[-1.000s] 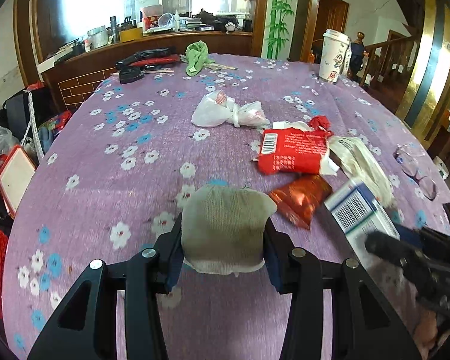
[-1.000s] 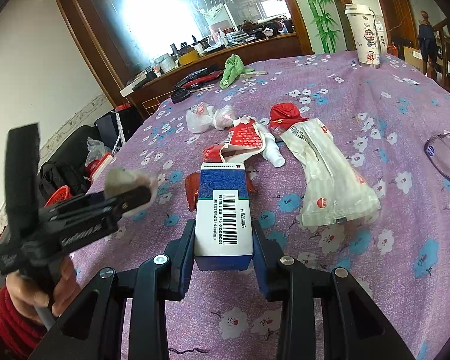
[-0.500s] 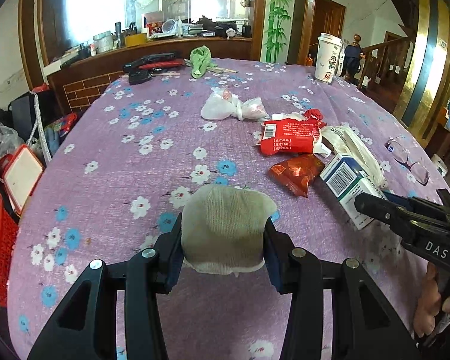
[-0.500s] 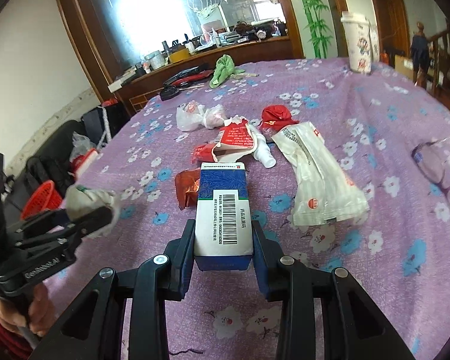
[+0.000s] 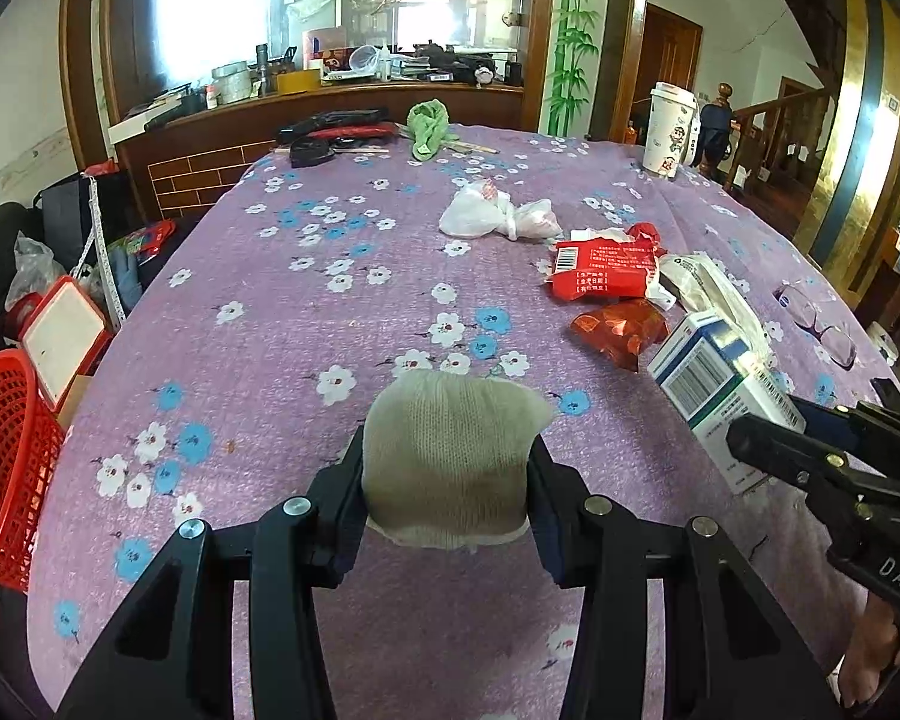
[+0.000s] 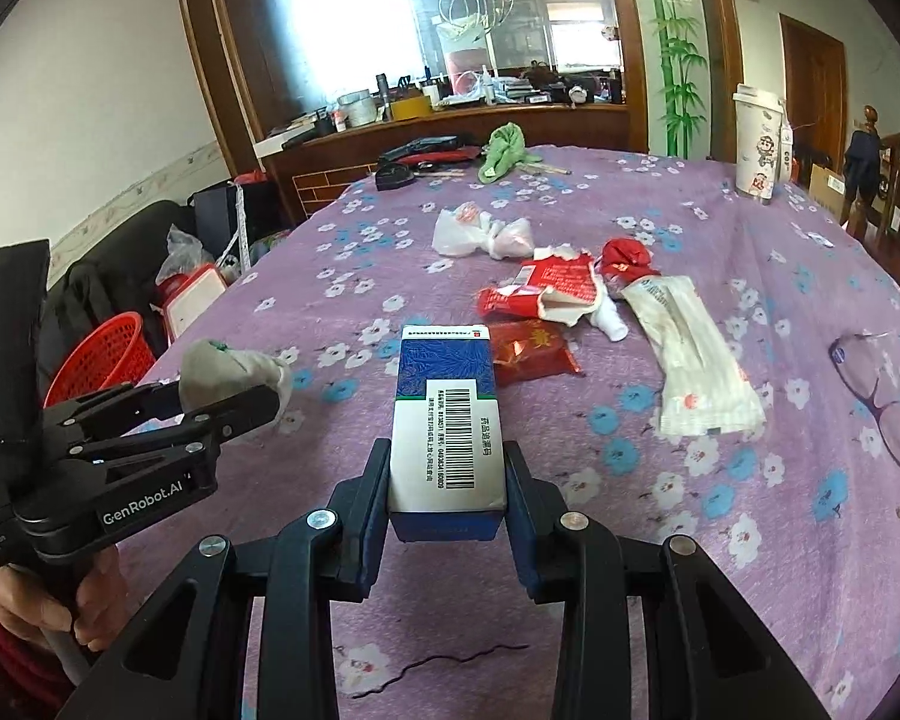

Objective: Collect trash
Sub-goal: 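Lift the sock and blue-white box and carry both toward the red wastebasket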

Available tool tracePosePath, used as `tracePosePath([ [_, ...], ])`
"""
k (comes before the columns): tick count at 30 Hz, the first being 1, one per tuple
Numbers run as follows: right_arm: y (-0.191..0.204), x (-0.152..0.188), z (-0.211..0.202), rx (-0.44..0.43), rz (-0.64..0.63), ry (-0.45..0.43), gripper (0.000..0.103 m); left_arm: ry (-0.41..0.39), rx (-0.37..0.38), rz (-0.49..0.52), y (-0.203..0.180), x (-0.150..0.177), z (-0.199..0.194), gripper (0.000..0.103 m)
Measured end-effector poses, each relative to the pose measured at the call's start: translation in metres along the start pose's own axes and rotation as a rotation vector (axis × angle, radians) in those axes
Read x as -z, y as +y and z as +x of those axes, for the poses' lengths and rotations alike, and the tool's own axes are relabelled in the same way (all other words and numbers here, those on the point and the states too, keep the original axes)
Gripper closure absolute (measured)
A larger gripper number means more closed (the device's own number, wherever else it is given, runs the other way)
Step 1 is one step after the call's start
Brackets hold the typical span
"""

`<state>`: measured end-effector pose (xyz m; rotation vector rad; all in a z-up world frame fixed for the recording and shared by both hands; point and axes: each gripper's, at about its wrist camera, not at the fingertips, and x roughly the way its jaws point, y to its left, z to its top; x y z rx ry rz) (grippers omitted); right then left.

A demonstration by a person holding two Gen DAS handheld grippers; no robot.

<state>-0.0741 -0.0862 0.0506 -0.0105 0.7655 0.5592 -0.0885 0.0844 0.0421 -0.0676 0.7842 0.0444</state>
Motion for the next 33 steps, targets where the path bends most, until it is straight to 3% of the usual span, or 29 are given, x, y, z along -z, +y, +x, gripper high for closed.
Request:
tracePosePath([
  [33,0.052,0.007,-0.004,-0.001,-0.09,0.034,0.066,-0.026,-0.015,-0.045,0.033,0.021,-0.031,0.058],
])
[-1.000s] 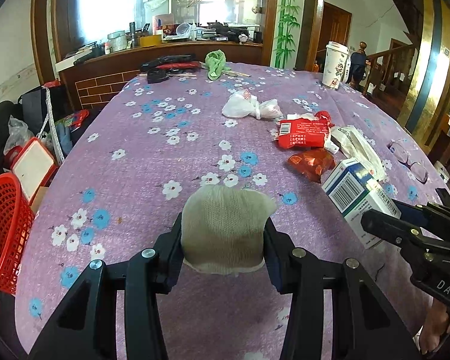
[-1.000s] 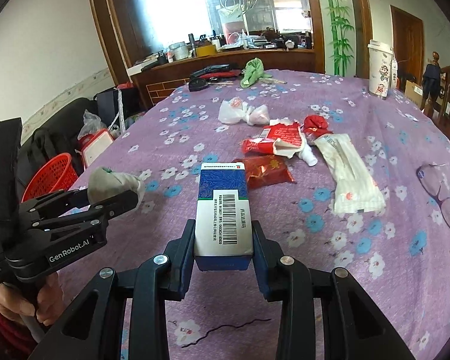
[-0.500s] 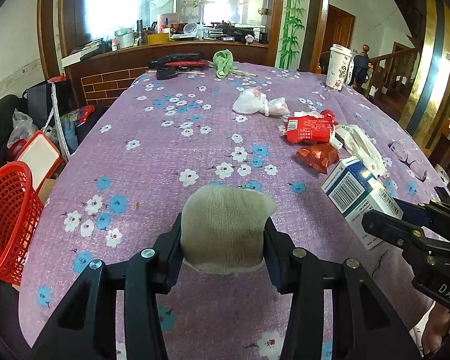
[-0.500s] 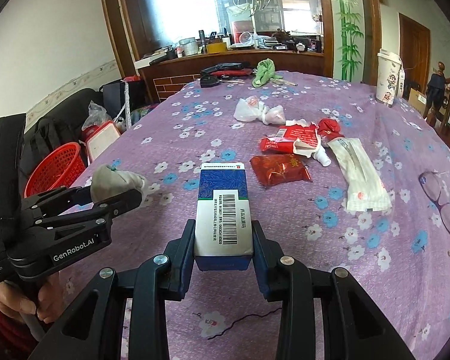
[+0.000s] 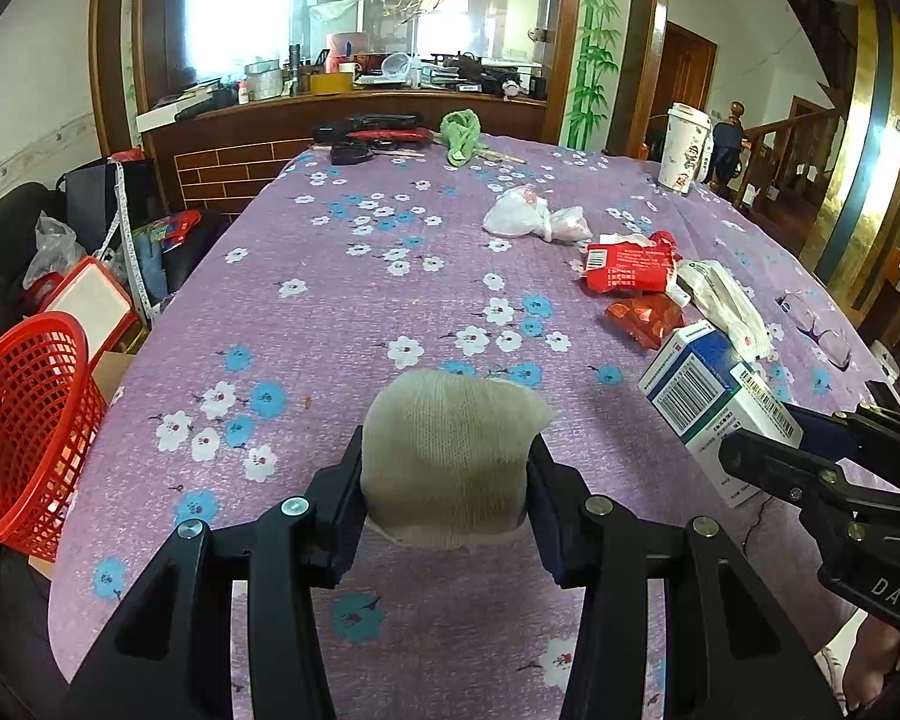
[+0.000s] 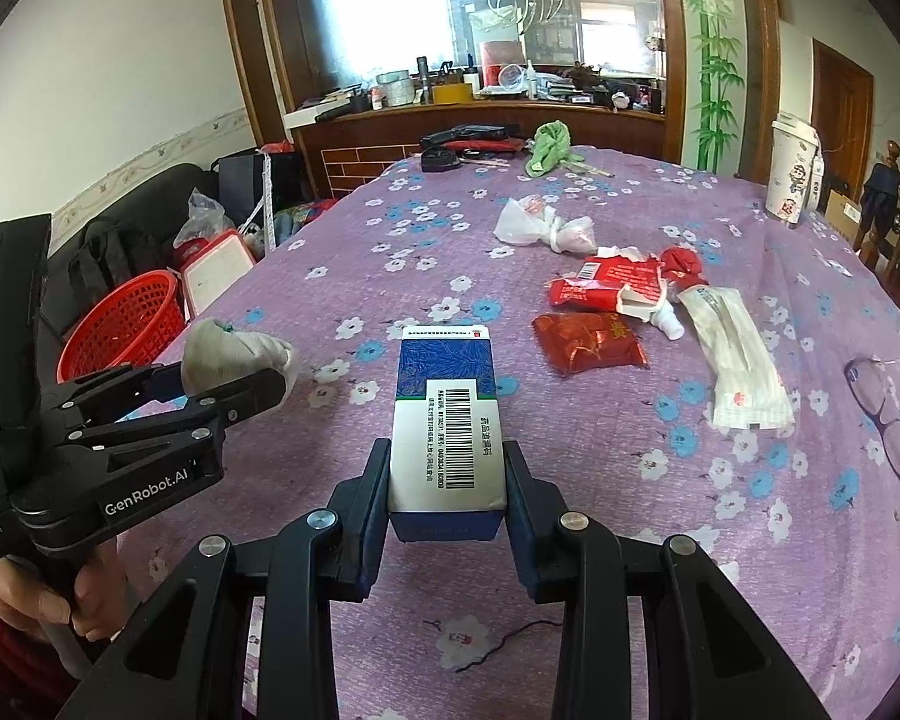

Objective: Collect trash
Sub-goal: 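Lift the sock and blue-white box and carry both toward the red wastebasket, then open the left tool over the basket to drop the sock while the right tool drops the box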

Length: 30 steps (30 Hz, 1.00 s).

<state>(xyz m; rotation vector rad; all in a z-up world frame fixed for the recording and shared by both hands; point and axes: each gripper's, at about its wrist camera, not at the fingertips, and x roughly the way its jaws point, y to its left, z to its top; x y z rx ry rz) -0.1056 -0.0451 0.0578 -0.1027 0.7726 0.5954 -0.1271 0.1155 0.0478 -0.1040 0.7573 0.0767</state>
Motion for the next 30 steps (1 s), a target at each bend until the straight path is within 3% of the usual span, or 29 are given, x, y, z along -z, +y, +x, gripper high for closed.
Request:
tracePosePath([
  [20,0.056,-0.022,0.022,-0.004,-0.105,0.035,0.066,-0.088,-0.083,-0.088,0.056,0.001,-0.024,0.058],
  [30,0.088,-0.041,0.04,-0.049,-0.145,0.066,0.066,-0.125,-0.118,-0.165,0.097,0.0,-0.038,0.058],
])
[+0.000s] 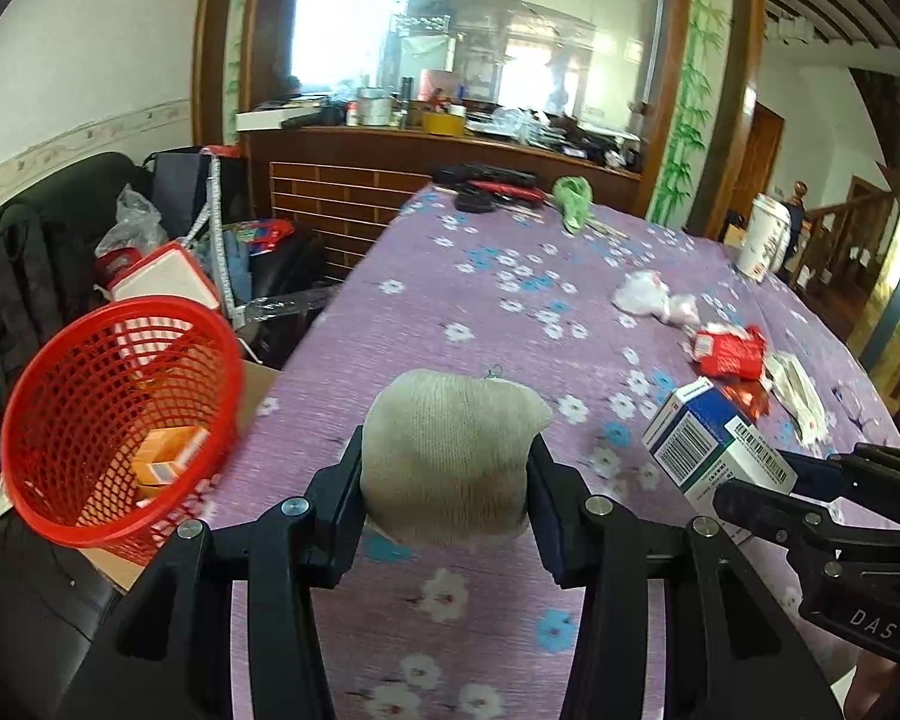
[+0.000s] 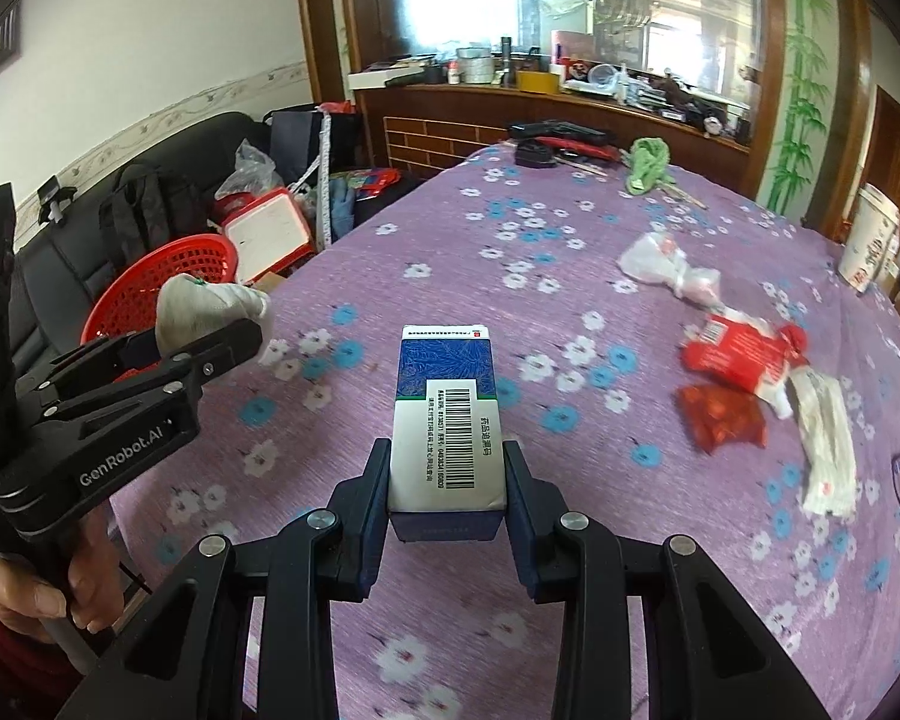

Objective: Collect trash
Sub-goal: 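Open the left tool over the basket to drop the sock while the right tool drops the box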

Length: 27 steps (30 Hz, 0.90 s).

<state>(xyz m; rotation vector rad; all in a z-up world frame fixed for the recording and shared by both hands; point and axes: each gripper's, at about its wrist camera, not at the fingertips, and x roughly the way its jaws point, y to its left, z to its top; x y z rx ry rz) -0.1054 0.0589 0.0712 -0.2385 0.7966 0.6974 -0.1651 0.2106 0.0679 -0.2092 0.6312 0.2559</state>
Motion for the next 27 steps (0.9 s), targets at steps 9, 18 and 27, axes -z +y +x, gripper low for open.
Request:
tracePosePath([
  [9,0.038,-0.039,0.012,-0.097,-0.041,0.009,0.066,-0.068,-0.09,-0.068,0.062,-0.025,-0.022,0.058],
  [18,0.092,-0.084,0.029,-0.204,-0.093,0.001,0.066,-0.063,-0.184,-0.14,0.136,-0.031,-0.029,0.058],
  [27,0.143,-0.115,0.066,-0.313,-0.112,0.041,0.066,-0.023,-0.233,-0.216,0.191,-0.026,-0.019,0.058],
])
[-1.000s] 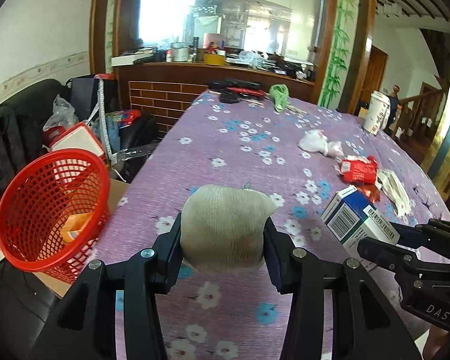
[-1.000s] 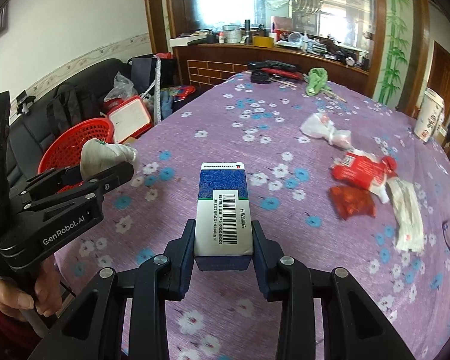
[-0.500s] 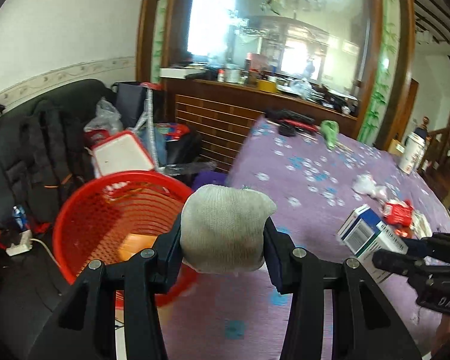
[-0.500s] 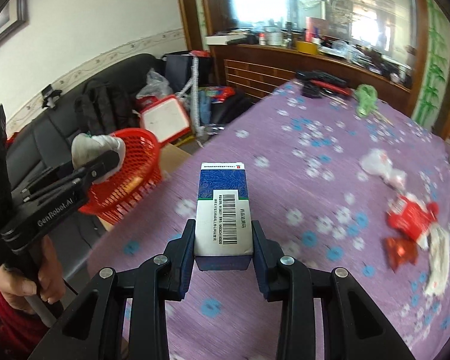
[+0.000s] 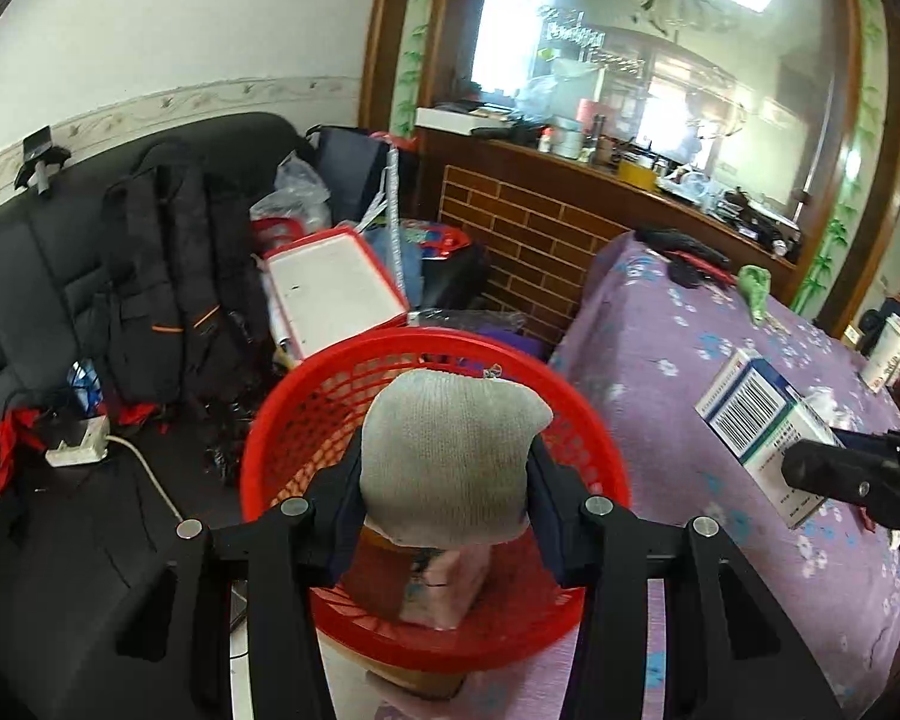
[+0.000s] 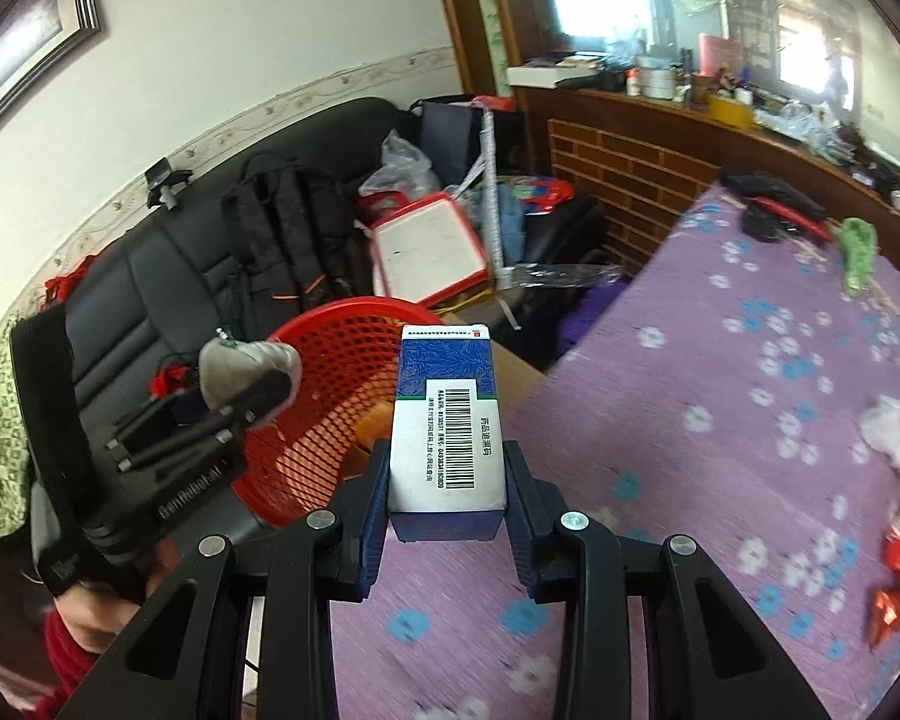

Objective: Collect trash
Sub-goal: 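Open the left tool over the basket to drop the sock while the right tool drops the box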

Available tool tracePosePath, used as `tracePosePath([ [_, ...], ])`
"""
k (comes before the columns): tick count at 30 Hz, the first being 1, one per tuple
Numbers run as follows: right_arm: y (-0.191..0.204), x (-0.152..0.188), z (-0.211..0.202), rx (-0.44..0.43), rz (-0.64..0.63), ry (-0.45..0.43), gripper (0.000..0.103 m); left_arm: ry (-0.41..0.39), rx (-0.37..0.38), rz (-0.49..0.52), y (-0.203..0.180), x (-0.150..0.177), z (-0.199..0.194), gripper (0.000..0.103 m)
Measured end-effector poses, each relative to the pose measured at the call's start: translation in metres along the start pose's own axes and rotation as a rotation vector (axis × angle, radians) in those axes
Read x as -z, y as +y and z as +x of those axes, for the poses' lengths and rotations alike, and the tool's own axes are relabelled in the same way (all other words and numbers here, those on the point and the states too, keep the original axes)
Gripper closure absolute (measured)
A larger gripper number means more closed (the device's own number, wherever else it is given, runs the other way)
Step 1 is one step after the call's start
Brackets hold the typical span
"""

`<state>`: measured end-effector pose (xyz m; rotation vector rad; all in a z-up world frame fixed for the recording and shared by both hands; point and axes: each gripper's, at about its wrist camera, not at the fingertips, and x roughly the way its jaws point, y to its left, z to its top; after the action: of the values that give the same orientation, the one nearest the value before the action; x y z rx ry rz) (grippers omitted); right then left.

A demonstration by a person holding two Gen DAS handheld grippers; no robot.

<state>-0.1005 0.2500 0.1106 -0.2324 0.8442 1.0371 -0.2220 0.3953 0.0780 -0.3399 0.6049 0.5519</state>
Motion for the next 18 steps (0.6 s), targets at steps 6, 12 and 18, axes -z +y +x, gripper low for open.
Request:
tracePosePath([
  [6,0.014,-0.019,0.037,-0.058,0.016,0.038,0.066,0.016,-0.008,-0.008,0.011,0.002,0.012,0.058],
  [12,0.02,-0.03,0.062,-0.078,0.028,0.052,0.065,0.022,-0.009,-0.015,0.02,0.002,0.019,0.053],
  [18,0.015,-0.033,0.058,-0.091,0.033,0.028,0.06,0.008,-0.003,-0.05,0.025,0.0,0.016,0.037],
])
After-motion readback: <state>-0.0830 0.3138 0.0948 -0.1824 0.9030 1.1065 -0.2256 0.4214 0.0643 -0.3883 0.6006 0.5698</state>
